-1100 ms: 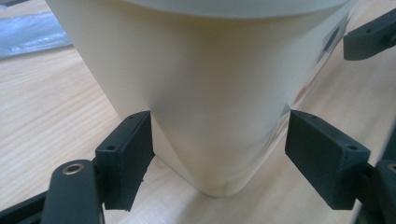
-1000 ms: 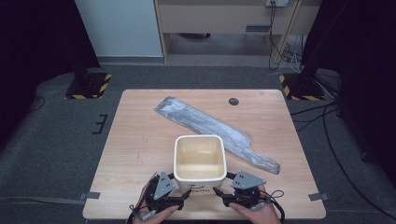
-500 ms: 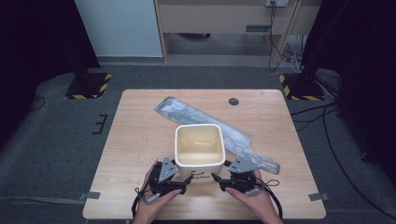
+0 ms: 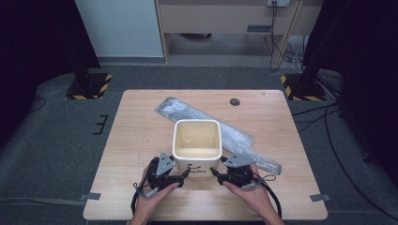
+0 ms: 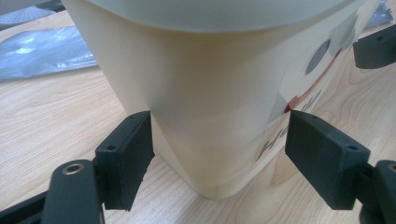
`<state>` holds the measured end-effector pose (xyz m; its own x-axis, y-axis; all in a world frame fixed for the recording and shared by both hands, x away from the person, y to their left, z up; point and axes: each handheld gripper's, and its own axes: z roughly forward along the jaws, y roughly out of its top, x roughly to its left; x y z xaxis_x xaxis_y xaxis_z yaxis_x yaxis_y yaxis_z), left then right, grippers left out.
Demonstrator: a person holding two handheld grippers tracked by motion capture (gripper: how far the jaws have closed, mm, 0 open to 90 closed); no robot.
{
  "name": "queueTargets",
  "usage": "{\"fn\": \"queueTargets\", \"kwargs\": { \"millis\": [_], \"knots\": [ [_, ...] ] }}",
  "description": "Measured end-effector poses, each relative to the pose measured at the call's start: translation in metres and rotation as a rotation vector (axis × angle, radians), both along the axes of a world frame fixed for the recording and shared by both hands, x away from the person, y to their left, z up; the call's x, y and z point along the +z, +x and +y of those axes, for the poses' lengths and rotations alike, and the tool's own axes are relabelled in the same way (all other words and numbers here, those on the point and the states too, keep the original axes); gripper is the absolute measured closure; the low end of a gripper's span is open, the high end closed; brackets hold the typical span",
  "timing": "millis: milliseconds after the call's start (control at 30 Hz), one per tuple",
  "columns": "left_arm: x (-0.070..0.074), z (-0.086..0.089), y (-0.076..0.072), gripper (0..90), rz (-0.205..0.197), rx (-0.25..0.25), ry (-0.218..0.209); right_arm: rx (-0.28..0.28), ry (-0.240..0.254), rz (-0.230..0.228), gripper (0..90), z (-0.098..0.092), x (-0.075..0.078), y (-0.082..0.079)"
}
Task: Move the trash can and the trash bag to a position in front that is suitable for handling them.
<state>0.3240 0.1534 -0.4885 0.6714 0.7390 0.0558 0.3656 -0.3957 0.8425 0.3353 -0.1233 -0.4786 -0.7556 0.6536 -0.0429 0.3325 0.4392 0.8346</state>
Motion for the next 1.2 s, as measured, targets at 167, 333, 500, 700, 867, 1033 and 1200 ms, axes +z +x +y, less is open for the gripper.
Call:
{"fn": "queueTargets", "kwargs": {
  "millis": [167, 333, 500, 700, 867, 1033, 1200],
  "knots": [
    [-0.001, 0.003, 0.004, 24.0, 0.003, 0.019, -0.004, 0.001, -0.017, -0.005, 43.8, 0.005, 0.001, 0.005],
    [-0.002, 0.006, 0.006, 27.0, 0.004, 0.023, 0.001, -0.003, -0.016, -0.002, 44.2, 0.008, 0.002, 0.008],
    [-0.002, 0.005, 0.006, 26.6, 0.009, 0.027, 0.005, -0.004, -0.022, 0.000, 44.1, 0.009, 0.002, 0.009],
    [-0.002, 0.005, 0.006, 22.1, 0.011, 0.028, -0.017, -0.004, -0.011, -0.003, 39.4, 0.009, 0.002, 0.012],
    [-0.002, 0.012, 0.002, 11.9, 0.027, 0.017, -0.017, -0.019, -0.029, -0.002, 24.7, 0.004, 0.002, 0.010],
    [-0.002, 0.022, 0.005, 3.4, 0.043, 0.015, -0.029, -0.076, -0.021, 0.012, 19.5, -0.015, 0.000, 0.013],
    [-0.002, 0.037, 0.011, 3.1, 0.068, 0.014, -0.048, -0.113, -0.036, 0.043, 19.6, -0.027, -0.005, 0.017]
  ]
}}
